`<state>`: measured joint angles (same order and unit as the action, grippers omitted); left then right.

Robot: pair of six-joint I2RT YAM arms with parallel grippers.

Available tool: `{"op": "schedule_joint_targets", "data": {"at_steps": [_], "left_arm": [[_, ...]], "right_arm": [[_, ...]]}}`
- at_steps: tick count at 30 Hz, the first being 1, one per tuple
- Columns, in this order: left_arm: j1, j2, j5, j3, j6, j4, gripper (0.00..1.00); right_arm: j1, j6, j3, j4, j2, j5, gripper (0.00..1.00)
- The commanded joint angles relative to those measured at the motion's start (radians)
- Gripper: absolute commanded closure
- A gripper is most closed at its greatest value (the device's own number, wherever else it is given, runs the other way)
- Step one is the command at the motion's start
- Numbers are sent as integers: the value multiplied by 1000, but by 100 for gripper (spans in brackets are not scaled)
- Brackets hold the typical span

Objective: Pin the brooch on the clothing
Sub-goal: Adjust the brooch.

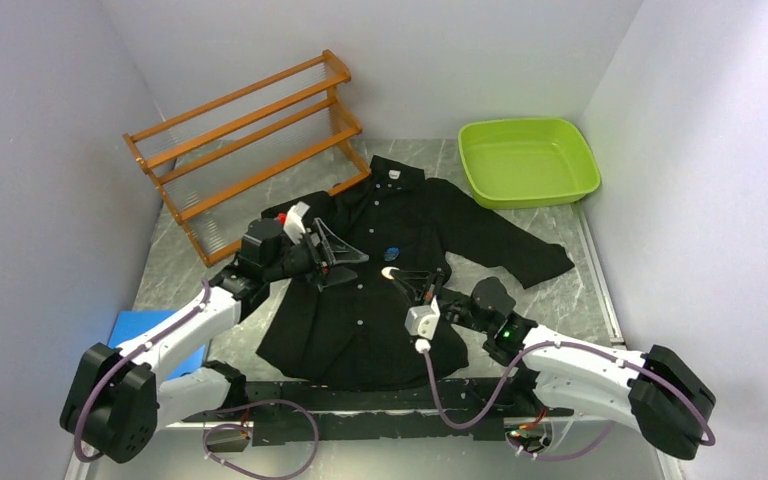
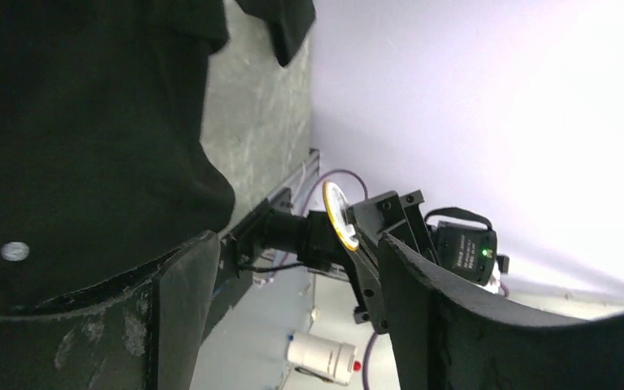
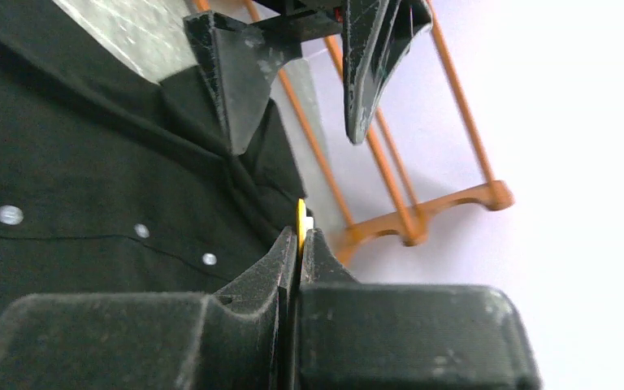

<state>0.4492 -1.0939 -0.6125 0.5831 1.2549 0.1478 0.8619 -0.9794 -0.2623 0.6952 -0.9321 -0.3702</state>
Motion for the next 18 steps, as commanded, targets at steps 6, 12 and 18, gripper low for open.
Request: {"op": "schedule_joint_targets", "data": {"at_steps": [6,12,18], "left_arm": [[113,-54,3,26,128,243,36],[131,-109,2,8,182,379,53],[164,-143,6,35,177,373,70]], "right_arm": [[113,-314,19,134,-21,180,100],[150,-350,18,137,-33,209,100],[161,-340,13,144,-37,223,100]]}}
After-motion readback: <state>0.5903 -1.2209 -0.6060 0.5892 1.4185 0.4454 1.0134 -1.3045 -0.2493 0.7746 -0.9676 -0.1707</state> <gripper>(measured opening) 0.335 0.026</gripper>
